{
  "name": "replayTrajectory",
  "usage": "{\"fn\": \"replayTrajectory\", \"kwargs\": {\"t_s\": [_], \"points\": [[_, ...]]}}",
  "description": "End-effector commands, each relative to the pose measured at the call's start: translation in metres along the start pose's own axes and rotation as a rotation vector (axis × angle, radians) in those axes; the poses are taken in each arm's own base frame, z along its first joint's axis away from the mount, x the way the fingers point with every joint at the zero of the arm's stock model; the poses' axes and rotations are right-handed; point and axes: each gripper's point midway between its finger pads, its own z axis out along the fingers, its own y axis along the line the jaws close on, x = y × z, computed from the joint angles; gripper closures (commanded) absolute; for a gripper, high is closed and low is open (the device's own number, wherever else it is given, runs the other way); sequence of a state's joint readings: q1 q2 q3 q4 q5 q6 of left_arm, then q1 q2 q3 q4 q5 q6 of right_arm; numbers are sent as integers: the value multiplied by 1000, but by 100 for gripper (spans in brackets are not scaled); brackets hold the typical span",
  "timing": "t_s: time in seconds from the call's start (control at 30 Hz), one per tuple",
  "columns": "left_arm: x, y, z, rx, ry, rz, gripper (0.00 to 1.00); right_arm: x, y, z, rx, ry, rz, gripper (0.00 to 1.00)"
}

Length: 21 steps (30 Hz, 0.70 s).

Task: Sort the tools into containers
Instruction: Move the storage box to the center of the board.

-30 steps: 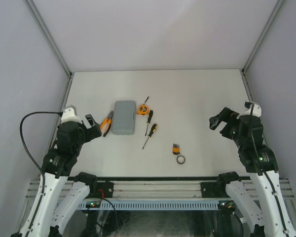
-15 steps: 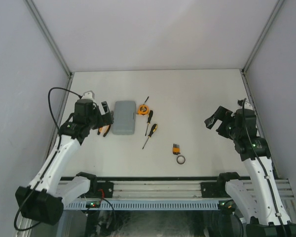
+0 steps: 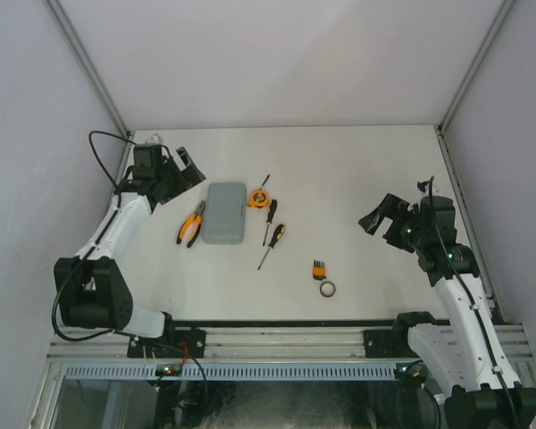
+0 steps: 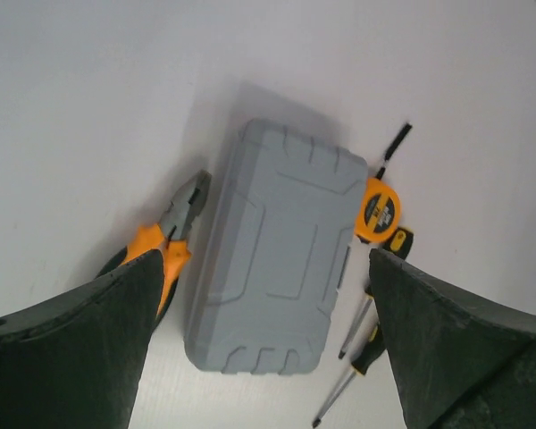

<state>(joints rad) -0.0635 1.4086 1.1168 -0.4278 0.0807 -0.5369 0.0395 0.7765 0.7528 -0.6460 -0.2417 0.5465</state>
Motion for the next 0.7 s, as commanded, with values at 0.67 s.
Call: {"fn": "replayTrajectory", "kwargs": {"t_s": [0.67], "points": [[-90,-8,5,100,-247,-33,0,-18,-2,15,-78,-119,71,0]]}}
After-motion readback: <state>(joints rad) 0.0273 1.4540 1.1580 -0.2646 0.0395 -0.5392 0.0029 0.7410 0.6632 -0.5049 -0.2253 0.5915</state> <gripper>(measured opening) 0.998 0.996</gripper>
